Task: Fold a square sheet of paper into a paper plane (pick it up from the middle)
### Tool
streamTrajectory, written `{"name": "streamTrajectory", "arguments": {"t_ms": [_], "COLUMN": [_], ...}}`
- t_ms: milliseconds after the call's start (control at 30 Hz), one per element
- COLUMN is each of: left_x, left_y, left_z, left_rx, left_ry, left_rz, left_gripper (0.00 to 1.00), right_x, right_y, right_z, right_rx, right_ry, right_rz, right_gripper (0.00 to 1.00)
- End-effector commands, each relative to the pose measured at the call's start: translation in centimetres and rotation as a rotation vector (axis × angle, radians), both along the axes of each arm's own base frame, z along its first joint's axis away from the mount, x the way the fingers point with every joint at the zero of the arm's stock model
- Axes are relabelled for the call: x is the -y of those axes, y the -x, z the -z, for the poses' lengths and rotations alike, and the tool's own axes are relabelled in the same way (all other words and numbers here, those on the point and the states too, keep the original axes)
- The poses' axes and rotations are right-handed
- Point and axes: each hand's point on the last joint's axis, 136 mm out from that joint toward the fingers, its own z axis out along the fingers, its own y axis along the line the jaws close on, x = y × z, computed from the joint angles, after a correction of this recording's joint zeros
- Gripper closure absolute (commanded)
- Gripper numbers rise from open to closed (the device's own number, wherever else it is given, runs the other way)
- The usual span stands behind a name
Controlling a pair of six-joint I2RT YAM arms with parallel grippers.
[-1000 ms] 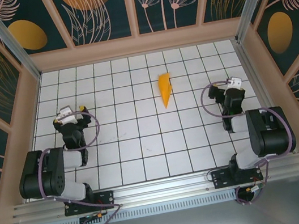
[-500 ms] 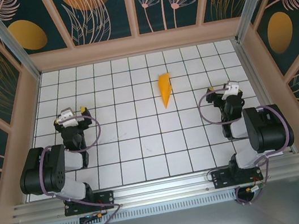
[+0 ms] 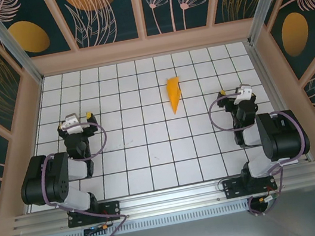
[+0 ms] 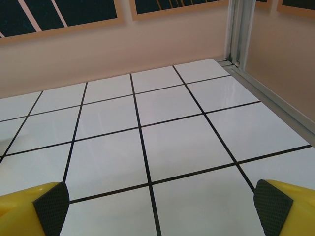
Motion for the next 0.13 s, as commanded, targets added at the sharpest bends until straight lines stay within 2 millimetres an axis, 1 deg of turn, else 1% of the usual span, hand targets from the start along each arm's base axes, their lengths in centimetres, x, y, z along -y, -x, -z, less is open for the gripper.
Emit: {"name": "streamTrajectory", "arguments": {"t_ms": [0, 100], "left_x": [0.17, 0.17], "left_y": [-0.39, -0.39], "left_z": [-0.5, -0.59], "left_rx": [0.014, 0.018], "left_ry": [-0.014, -0.014], "left_rz": [0.017, 0.017], "left_gripper": [0.01, 0.02], "right_x": [-0.32, -0.44], "right_y": [-0.15, -0.1], "right_z": [-0.87, -0.91], "right_rx": [0.039, 0.042], "right_ry": [0.002, 0.004], "right_rz": [-0.016, -0.023], "right_gripper": [0.01, 0.01]}}
